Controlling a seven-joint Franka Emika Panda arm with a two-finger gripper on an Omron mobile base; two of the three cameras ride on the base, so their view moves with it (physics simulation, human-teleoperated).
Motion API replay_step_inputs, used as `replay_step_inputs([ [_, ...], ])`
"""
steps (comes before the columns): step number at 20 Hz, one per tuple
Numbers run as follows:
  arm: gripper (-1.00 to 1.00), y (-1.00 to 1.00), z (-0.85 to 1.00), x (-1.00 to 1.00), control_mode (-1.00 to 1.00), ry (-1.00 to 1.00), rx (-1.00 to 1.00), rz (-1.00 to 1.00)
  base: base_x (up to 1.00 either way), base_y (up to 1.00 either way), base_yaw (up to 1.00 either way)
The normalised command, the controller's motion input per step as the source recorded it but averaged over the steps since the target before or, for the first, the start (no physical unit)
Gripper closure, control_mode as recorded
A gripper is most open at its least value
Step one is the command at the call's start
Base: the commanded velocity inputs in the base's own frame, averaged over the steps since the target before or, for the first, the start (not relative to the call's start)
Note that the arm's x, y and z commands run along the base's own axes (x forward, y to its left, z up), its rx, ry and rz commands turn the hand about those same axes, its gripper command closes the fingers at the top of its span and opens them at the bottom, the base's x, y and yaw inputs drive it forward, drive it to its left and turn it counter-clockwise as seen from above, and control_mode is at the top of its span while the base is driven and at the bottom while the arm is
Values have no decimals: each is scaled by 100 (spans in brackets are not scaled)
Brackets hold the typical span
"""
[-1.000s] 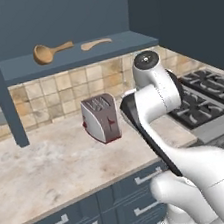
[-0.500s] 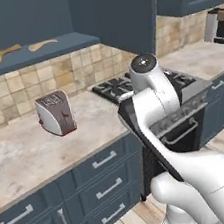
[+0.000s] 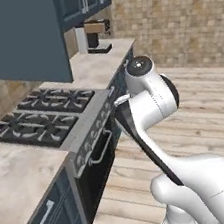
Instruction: Organize the utensils by type. Pick up the wooden spoons from the counter and place them in the open cabinet. Then pick up the metallic utensils from the counter and place them in the open drawer.
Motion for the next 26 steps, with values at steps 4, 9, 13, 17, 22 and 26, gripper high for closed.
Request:
replay_step_inputs([
  [4, -100, 0, 0, 0, 100, 0, 0, 0, 0, 0, -100],
  [9, -100, 0, 0, 0, 100, 0, 0, 0, 0, 0, -100],
  [13, -100, 0, 0, 0, 100, 0, 0, 0, 0, 0, -100],
  [17, -100, 0, 0, 0, 100, 0, 0, 0, 0, 0, -100],
  [22, -100, 0, 0, 0, 100, 0, 0, 0, 0, 0, -100],
  [26, -100, 0, 0, 0, 100, 0, 0, 0, 3, 0, -100],
])
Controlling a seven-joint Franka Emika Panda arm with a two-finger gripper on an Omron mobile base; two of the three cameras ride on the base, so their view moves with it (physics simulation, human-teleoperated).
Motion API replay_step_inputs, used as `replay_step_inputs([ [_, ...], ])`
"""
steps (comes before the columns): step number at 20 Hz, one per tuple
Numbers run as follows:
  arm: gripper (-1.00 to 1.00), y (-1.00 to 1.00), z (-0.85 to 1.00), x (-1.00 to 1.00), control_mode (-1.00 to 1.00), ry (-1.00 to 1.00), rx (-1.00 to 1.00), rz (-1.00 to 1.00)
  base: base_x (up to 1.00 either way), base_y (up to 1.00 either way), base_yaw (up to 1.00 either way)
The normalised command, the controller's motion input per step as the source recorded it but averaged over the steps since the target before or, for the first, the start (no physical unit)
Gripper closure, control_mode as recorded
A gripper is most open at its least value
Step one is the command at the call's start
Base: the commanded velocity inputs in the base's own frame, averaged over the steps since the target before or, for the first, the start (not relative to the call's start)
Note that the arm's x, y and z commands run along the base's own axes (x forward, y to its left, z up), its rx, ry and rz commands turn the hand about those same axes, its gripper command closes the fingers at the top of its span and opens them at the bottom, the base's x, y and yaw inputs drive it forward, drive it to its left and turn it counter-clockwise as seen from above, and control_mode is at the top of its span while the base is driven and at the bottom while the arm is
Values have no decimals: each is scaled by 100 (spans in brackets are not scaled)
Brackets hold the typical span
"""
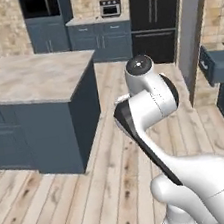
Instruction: Organize the utensils by type. Pick up the wooden spoons from the counter and place them in the open cabinet. Then pick up the metallic utensils from the counter and place them in the open drawer.
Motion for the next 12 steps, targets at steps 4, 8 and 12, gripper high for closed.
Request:
replay_step_inputs([
  [4, -100, 0, 0, 0, 100, 0, 0, 0, 21, 2, -99],
  [8, -100, 0, 0, 0, 100, 0, 0, 0, 53, 10, -77],
  [12, -100, 0, 0, 0, 100, 0, 0, 0, 90, 22, -38],
])
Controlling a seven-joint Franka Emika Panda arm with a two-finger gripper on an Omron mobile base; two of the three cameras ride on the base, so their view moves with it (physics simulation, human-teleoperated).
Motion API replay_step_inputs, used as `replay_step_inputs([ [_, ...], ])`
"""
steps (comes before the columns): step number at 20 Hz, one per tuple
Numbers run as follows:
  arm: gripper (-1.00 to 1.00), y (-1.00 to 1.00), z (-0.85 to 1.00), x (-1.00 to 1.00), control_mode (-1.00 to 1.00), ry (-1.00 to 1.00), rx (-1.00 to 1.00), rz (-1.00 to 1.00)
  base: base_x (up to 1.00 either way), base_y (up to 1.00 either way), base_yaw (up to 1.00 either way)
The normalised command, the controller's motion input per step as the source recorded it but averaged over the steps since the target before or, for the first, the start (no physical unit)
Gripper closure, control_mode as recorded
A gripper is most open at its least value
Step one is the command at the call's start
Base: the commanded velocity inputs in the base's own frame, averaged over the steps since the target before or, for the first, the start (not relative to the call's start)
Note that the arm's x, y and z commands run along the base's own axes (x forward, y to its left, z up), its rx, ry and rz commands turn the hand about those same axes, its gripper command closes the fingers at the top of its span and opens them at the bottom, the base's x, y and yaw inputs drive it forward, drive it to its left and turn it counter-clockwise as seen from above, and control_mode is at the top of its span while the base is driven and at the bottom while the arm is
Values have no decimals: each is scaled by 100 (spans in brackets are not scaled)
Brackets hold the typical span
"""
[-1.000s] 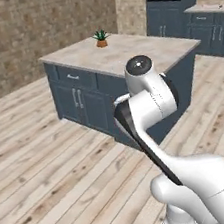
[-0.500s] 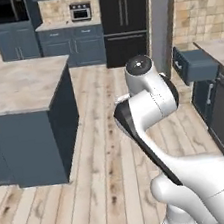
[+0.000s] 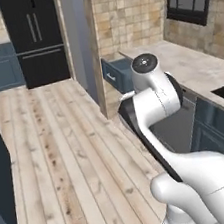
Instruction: Organize the utensils by type. Pick up the wooden spoons from the counter and place them in the open cabinet. Then pick up the metallic utensils from the counter and place them in the open drawer.
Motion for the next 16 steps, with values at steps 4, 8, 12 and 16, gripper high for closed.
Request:
replay_step_inputs([
  [4, -100, 0, 0, 0, 100, 0, 0, 0, 95, 35, -8],
  [8, -100, 0, 0, 0, 100, 0, 0, 0, 100, 35, -3],
  [12, -100, 0, 0, 0, 100, 0, 0, 0, 100, 35, -6],
  [16, -100, 0, 0, 0, 100, 0, 0, 0, 100, 44, -4],
])
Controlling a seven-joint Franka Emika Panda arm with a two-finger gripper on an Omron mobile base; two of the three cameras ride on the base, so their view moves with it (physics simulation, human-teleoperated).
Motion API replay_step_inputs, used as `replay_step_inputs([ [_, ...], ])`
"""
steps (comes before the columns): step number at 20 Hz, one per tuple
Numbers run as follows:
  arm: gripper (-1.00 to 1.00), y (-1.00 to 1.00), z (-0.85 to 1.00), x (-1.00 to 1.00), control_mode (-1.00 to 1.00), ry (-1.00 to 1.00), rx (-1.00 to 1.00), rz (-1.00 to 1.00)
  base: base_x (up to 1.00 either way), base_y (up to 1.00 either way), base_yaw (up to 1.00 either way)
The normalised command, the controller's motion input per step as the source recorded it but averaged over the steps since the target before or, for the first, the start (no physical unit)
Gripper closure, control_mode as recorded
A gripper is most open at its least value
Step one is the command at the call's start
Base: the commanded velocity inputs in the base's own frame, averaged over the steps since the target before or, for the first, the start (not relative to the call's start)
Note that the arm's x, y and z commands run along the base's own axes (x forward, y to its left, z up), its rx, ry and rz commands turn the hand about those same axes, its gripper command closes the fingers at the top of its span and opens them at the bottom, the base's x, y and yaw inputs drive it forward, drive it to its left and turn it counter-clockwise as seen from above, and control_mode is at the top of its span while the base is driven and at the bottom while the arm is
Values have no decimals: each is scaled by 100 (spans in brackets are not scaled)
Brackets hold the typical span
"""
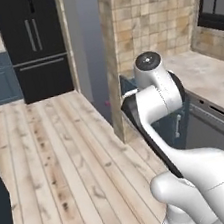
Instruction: Organize the utensils by type. Pick up the wooden spoons from the counter and place them in the open cabinet. Then pick up the metallic utensils from the counter and place them in the open drawer.
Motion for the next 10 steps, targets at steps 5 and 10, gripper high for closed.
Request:
replay_step_inputs([
  [5, -100, 0, 0, 0, 100, 0, 0, 0, 97, 62, 1],
  [10, -100, 0, 0, 0, 100, 0, 0, 0, 91, 54, 9],
])
